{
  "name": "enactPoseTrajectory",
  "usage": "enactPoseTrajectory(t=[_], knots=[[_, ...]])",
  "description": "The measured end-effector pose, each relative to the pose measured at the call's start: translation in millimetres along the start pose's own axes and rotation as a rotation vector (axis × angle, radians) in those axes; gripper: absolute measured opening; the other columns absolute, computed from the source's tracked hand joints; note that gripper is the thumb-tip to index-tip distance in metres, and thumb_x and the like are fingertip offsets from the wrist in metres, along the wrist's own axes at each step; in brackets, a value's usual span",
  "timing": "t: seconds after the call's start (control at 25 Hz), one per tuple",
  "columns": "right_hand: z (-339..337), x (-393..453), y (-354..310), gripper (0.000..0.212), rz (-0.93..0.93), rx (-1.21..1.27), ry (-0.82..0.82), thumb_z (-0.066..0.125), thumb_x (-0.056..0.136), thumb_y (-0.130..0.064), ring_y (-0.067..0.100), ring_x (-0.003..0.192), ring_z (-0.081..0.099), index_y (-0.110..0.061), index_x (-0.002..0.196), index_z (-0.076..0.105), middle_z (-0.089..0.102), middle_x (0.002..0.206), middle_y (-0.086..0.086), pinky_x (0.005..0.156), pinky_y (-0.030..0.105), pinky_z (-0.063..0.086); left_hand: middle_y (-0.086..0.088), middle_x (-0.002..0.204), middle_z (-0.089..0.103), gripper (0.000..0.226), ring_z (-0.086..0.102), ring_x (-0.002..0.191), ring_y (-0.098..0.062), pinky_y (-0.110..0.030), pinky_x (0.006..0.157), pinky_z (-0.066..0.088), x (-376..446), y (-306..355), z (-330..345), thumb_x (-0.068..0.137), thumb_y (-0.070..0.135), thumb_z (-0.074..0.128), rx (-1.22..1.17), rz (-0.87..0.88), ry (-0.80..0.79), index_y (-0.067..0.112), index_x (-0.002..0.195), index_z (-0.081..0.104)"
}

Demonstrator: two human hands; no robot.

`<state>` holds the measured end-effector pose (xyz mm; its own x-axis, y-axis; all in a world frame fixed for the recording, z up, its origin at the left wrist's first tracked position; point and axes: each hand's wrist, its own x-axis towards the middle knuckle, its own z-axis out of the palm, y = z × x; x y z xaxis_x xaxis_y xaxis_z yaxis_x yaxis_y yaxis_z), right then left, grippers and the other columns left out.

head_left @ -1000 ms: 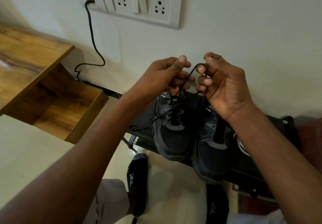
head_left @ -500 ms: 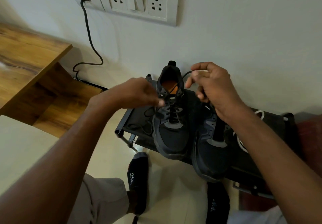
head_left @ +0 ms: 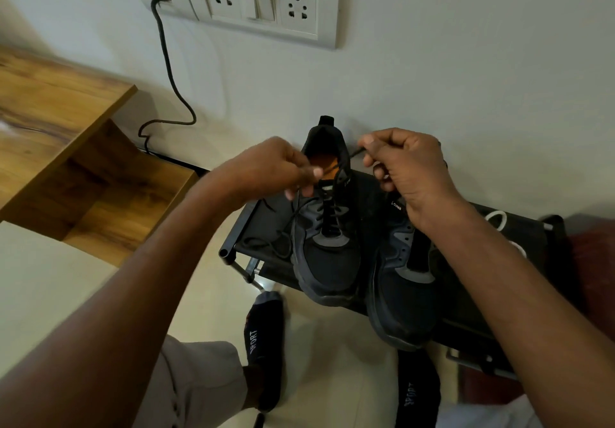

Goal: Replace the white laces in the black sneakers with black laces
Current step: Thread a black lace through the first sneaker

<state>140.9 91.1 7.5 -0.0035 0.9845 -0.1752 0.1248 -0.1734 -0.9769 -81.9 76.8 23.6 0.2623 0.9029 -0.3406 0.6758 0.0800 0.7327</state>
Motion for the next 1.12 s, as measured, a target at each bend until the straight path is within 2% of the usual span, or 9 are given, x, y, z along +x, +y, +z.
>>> enactPoseTrajectory(t=[0.12,0.2,0.32,0.48,0.56,0.72,0.8,0.96,1.12], knots=[[-0.2,1.2,2.6,0.017,0.004,-0.085,-0.053,0.062,0.103,-0.012,0.010,0.065,0.060,-0.014,0.101,0.078,0.077,0.083,0.001,0.052,0.023,0.041,0.005,0.086,0.077,0.034,0.072,0.087,-0.012,-0.030,0.086,0.052,-5.1,-1.8,2.6,0.098,0.046,0.063,0.185,-0.041,-0.241,0.019,0.087,0.079],[5.0,-1.5,2.6,0.017,-0.006,-0.159,-0.168,0.058,0.105,-0.009,0.013,0.068,0.065,-0.015,0.107,0.075,0.079,0.087,0.002,0.052,0.023,0.043,-0.001,0.086,0.077,0.042,0.073,0.084,-0.013,-0.030,0.083,0.053,-1.8,3.4,6.4,0.096,0.056,0.061,0.138,-0.005,-0.096,0.017,0.090,0.077],[11.1,-5.0,1.9,0.009,-0.029,-0.161,-0.259,0.066,0.103,-0.015,0.019,0.065,0.067,-0.010,0.109,0.067,0.079,0.084,0.006,0.049,0.024,0.043,-0.006,0.085,0.077,0.043,0.071,0.076,-0.012,-0.028,0.072,0.050,4.4,9.2,9.0,0.096,0.054,0.064,-0.169,-0.024,0.183,0.013,0.091,0.077],[12.9,-5.9,2.5,0.016,-0.050,-0.129,-0.149,0.075,0.096,-0.022,0.012,0.065,0.065,-0.007,0.100,0.073,0.076,0.082,0.014,0.048,0.018,0.042,-0.013,0.090,0.078,0.027,0.071,0.078,-0.019,-0.024,0.061,0.051,2.5,14.3,18.5,0.100,0.028,0.068,-0.363,-0.014,0.002,0.002,0.102,0.074],[12.8,-3.5,7.2,0.010,-0.065,-0.168,-0.104,0.068,0.101,-0.020,0.013,0.069,0.065,-0.016,0.104,0.076,0.076,0.092,0.014,0.052,0.021,0.047,-0.015,0.080,0.074,0.019,0.069,0.069,-0.021,-0.022,0.054,0.051,5.7,11.9,23.0,0.101,0.017,0.065,-0.381,-0.036,0.052,0.000,0.100,0.073],[14.5,-2.5,24.3,0.057,-0.208,-0.726,-0.210,0.057,0.094,0.001,0.021,0.096,0.063,-0.038,0.137,0.061,0.062,0.109,0.005,0.081,0.038,0.057,-0.007,0.064,0.071,0.008,0.063,0.051,-0.016,-0.027,0.049,0.052,14.3,5.3,33.5,0.099,0.013,0.067,-0.232,-0.088,0.298,0.014,0.098,0.075],[17.7,-6.3,27.8,0.068,-0.197,-0.828,-0.284,0.057,0.089,0.004,0.025,0.105,0.063,-0.037,0.143,0.054,0.062,0.121,0.005,0.087,0.044,0.058,-0.005,0.062,0.071,0.008,0.063,0.045,-0.012,-0.023,0.048,0.053,16.6,4.5,39.4,0.098,0.016,0.069,-0.121,-0.071,0.361,0.017,0.097,0.078],[12.2,-5.4,24.7,0.055,-0.117,-0.786,-0.236,0.059,0.089,0.005,0.012,0.073,0.061,-0.035,0.126,0.057,0.067,0.105,-0.001,0.054,0.022,0.044,0.007,0.060,0.066,0.011,0.065,0.051,-0.009,-0.024,0.057,0.055,16.0,8.6,46.9,0.095,0.020,0.072,0.139,0.021,0.415,0.022,0.098,0.082],[7.4,-3.9,23.9,0.054,-0.029,-0.687,-0.214,0.060,0.088,0.005,0.023,0.070,0.069,-0.038,0.120,0.059,0.069,0.096,0.001,0.046,0.023,0.047,-0.003,0.086,0.076,0.017,0.069,0.076,-0.023,-0.030,0.065,0.053,19.0,9.1,47.5,0.092,0.017,0.069,0.341,0.069,0.391,0.023,0.099,0.083]])
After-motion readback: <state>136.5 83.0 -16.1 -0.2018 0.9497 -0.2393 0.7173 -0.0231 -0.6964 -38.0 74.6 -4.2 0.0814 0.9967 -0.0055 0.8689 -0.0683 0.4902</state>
